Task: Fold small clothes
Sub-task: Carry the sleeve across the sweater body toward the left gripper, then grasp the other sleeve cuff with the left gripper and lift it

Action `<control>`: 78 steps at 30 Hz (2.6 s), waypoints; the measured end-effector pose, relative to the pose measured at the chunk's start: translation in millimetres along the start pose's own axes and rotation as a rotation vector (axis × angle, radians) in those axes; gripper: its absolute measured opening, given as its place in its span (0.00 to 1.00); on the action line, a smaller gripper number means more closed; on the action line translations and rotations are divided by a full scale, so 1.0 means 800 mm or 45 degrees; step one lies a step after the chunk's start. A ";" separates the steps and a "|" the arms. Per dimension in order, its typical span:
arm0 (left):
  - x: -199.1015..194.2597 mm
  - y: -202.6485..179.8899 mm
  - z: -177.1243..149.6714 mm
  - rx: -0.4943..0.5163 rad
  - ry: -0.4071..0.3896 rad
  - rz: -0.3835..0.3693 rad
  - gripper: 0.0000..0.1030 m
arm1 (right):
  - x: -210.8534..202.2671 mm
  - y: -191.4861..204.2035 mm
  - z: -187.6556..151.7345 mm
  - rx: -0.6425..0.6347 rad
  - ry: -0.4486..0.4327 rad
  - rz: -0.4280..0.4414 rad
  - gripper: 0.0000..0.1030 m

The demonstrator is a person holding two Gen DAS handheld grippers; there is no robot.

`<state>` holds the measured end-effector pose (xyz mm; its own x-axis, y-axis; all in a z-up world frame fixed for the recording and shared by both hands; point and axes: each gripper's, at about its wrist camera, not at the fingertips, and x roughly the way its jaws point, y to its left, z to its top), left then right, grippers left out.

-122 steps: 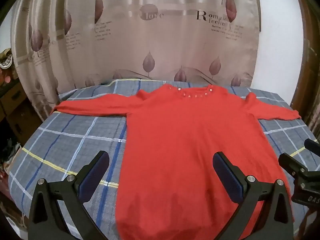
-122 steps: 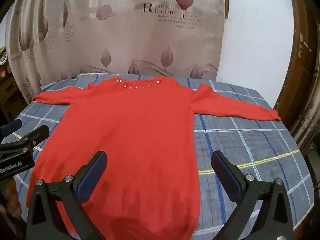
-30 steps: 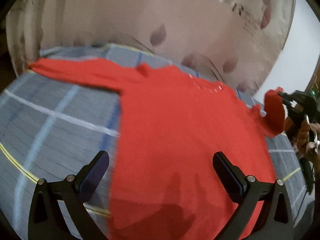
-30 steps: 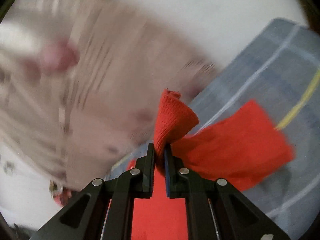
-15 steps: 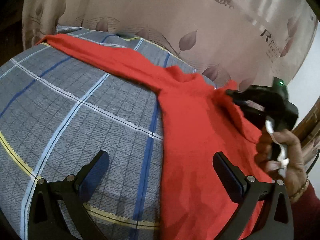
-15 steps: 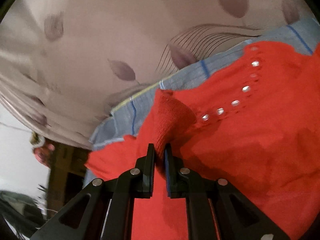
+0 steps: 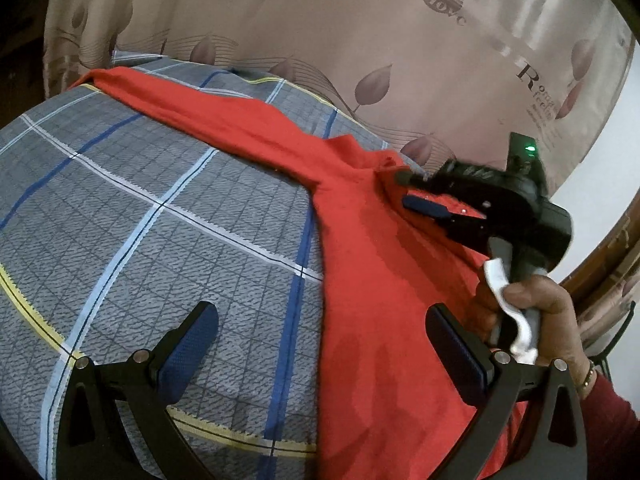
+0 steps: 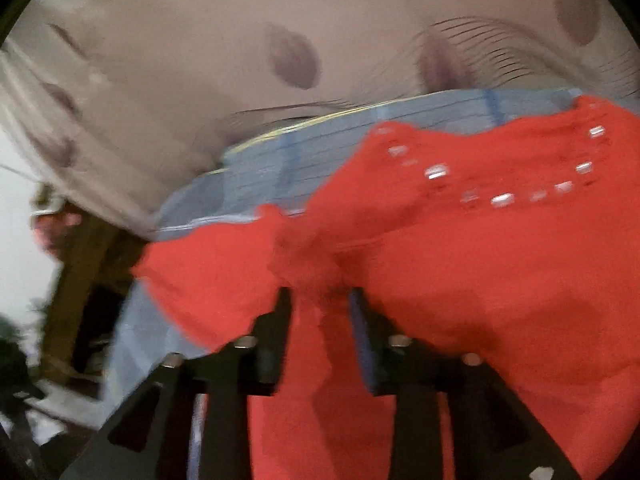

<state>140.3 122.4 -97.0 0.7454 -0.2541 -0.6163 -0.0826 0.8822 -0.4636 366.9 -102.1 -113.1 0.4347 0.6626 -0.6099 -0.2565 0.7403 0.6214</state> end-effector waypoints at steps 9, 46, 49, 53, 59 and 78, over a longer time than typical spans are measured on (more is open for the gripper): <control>-0.001 0.006 0.002 -0.027 -0.002 -0.017 1.00 | -0.068 -0.001 -0.014 0.056 -0.096 0.228 0.53; 0.059 0.362 0.302 -0.651 -0.051 0.018 0.78 | -0.129 -0.014 -0.152 -0.199 0.000 -0.145 0.73; 0.066 0.361 0.304 -0.625 -0.031 0.024 0.73 | -0.130 -0.015 -0.152 -0.191 -0.006 -0.144 0.75; 0.079 0.375 0.302 -0.685 0.041 0.034 0.14 | -0.131 -0.018 -0.151 -0.177 -0.010 -0.134 0.76; 0.059 0.347 0.298 -0.609 -0.139 -0.022 0.05 | -0.131 -0.019 -0.150 -0.169 -0.012 -0.124 0.76; 0.093 -0.205 0.234 0.278 0.064 -0.680 0.05 | -0.160 -0.070 -0.143 0.106 -0.163 0.011 0.77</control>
<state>333.1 33.1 52.9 0.6132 -0.7004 -0.3652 0.4386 0.6864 -0.5800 227.0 -215.2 -125.9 0.5408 0.6451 -0.5397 -0.1908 0.7190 0.6683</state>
